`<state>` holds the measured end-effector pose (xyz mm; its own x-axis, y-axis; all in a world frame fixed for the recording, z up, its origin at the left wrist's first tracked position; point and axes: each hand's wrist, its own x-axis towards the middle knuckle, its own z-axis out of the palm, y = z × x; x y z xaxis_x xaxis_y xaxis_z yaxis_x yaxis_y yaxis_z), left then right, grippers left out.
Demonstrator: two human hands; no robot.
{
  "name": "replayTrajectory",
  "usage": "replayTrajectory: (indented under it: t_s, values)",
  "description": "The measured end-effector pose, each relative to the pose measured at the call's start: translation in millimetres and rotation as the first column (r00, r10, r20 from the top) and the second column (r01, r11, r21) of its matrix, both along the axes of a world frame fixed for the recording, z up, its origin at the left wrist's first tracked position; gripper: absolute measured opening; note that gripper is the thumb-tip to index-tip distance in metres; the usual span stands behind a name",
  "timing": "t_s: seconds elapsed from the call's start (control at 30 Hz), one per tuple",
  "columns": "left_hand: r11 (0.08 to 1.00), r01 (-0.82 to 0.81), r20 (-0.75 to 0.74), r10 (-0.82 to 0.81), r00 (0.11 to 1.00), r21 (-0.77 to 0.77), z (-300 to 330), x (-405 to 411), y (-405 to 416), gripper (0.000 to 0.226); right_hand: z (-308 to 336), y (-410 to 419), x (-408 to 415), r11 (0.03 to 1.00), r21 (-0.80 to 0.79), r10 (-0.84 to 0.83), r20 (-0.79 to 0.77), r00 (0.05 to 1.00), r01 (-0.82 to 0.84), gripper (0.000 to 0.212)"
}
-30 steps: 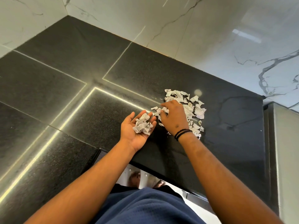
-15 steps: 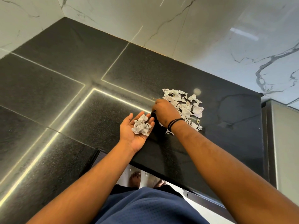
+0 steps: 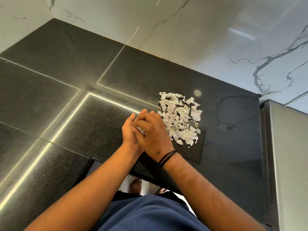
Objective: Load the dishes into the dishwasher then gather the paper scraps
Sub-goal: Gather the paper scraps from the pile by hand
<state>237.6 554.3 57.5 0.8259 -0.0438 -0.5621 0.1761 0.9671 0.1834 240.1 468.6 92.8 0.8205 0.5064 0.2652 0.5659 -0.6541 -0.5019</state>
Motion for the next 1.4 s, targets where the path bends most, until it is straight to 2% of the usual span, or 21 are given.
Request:
replayTrajectory:
  t_s: [0.17,0.27,0.33,0.4,0.47,0.5,0.57,0.67,0.73,0.83,0.97,1.03,1.1,1.23,1.4]
  values:
    - [0.999,-0.044,-0.044,0.043,0.998,-0.016,1,3,-2,0.038,9,-17,1,0.95,0.278,-0.158,0.033,0.987,0.143,0.012]
    - [0.996,-0.085,-0.031,0.085,0.996,0.008,6,-1,1,0.036,7,-39,11,0.919,0.312,-0.249,-0.014,0.968,0.24,0.008]
    - [0.992,-0.123,-0.028,0.123,0.992,0.022,8,-6,5,0.035,2,-63,25,0.925,0.211,-0.316,-0.031,0.948,0.315,0.014]
    - [0.985,-0.167,-0.033,0.168,0.985,0.036,8,-12,8,0.035,-5,-84,37,0.955,-0.015,-0.296,-0.111,0.949,0.296,0.032]
    - [0.978,-0.205,-0.04,0.207,0.978,0.044,7,-18,7,0.036,-14,-96,42,0.95,-0.258,-0.223,-0.175,0.959,0.174,0.054]
    - [0.973,-0.224,-0.049,0.227,0.973,0.054,6,-22,4,0.036,-17,-98,42,0.924,-0.369,-0.172,-0.159,0.972,0.103,0.059]
    - [0.965,-0.252,-0.063,0.257,0.964,0.07,7,-30,-5,0.036,-26,-97,43,0.868,-0.497,-0.053,-0.114,0.992,-0.011,0.052]
    - [0.954,-0.285,-0.091,0.293,0.952,0.095,7,-40,-22,0.036,-37,-94,51,0.904,-0.423,0.039,-0.069,0.997,-0.065,0.025]
    - [0.944,-0.311,-0.103,0.322,0.941,0.112,7,-45,-36,0.036,-39,-96,61,0.929,-0.364,0.05,-0.071,0.996,-0.073,0.017]
    - [0.933,-0.331,-0.113,0.347,0.931,0.138,9,-48,-56,0.037,-33,-103,77,0.969,-0.245,0.013,-0.05,0.999,-0.025,0.017]
    - [0.907,-0.399,-0.098,0.413,0.905,0.135,16,-42,-75,0.037,0,-115,72,0.997,0.079,-0.018,-0.09,0.996,0.025,0.016]
    - [0.894,-0.429,-0.081,0.441,0.894,0.132,18,-39,-87,0.037,18,-118,54,0.976,0.219,0.035,-0.114,0.993,-0.009,0.014]
    - [0.882,-0.452,-0.073,0.464,0.883,0.133,23,-36,-96,0.036,33,-117,29,0.952,0.295,0.133,-0.154,0.979,-0.083,0.017]
    - [0.863,-0.502,-0.03,0.504,0.863,0.057,28,-45,-103,0.035,40,-107,-18,0.905,0.295,0.36,-0.148,0.921,-0.306,0.022]
    - [0.785,-0.619,0.061,0.617,0.785,0.024,26,-91,-91,0.034,32,-86,-63,0.861,0.19,0.494,-0.093,0.865,-0.472,0.024]
